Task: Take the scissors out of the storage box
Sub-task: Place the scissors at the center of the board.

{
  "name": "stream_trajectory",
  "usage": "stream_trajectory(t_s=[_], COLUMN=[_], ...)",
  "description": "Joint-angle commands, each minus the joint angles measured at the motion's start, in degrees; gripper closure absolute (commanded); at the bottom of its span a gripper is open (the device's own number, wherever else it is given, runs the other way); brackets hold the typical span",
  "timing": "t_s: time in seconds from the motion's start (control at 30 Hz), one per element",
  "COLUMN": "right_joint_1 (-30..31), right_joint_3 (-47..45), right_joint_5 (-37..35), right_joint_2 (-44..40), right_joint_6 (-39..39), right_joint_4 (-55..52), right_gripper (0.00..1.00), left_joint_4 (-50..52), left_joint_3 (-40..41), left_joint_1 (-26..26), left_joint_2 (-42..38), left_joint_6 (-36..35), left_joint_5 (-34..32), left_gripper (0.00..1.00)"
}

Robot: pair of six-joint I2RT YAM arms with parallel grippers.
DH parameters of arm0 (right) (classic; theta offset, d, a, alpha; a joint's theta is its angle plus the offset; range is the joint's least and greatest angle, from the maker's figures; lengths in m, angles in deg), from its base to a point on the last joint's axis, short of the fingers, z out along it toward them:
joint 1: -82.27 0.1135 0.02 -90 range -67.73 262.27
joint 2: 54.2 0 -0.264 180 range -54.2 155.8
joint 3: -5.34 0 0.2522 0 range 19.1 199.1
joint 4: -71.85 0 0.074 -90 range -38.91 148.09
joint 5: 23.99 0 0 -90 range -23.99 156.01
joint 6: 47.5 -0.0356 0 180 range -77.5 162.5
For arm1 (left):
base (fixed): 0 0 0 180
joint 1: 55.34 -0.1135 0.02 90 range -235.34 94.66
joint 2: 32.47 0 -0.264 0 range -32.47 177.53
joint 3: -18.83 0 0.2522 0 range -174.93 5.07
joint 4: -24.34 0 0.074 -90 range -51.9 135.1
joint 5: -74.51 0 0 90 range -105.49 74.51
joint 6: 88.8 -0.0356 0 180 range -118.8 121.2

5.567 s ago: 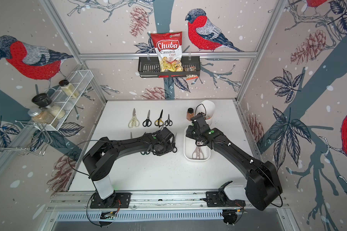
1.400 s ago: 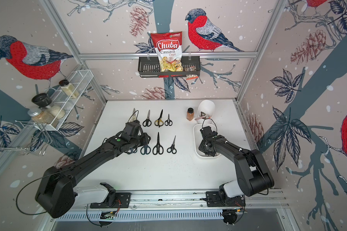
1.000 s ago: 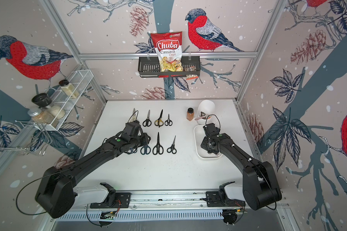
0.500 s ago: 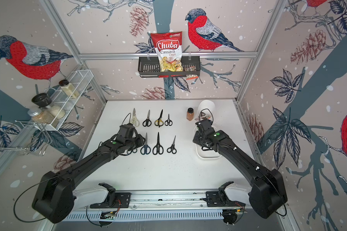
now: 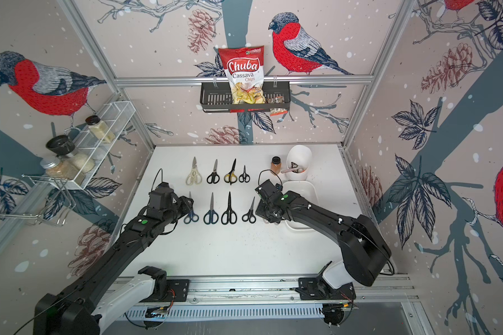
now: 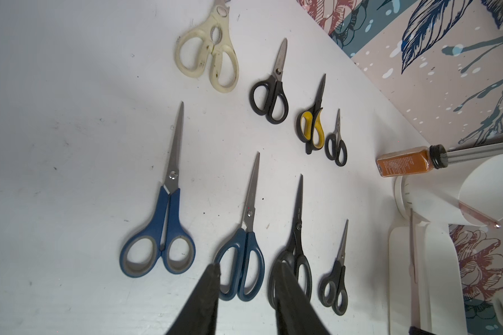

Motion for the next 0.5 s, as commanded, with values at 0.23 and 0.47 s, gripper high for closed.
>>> stream_trajectory(t_s=[0.23, 0.47], right_joint_1=[-2.44, -2.15], right_joint_3=[5.62, 9.18], right_joint_5=[-0.55, -2.59], right_joint_2=[11.73, 17.52], right_joint_6=[1.4, 1.59], right_joint_4=[4.21, 3.11], right_gripper=[1.0, 1.0], left_joint_4=[0.47, 1.47], left_joint_3=[0.74, 1.29], left_joint_1=[-0.35, -0.35], left_joint_2=[-2.92, -4.34], left_joint_6=[-1.81, -1.37], left_joint_5=[-2.49, -4.19], left_gripper=[0.6, 0.51])
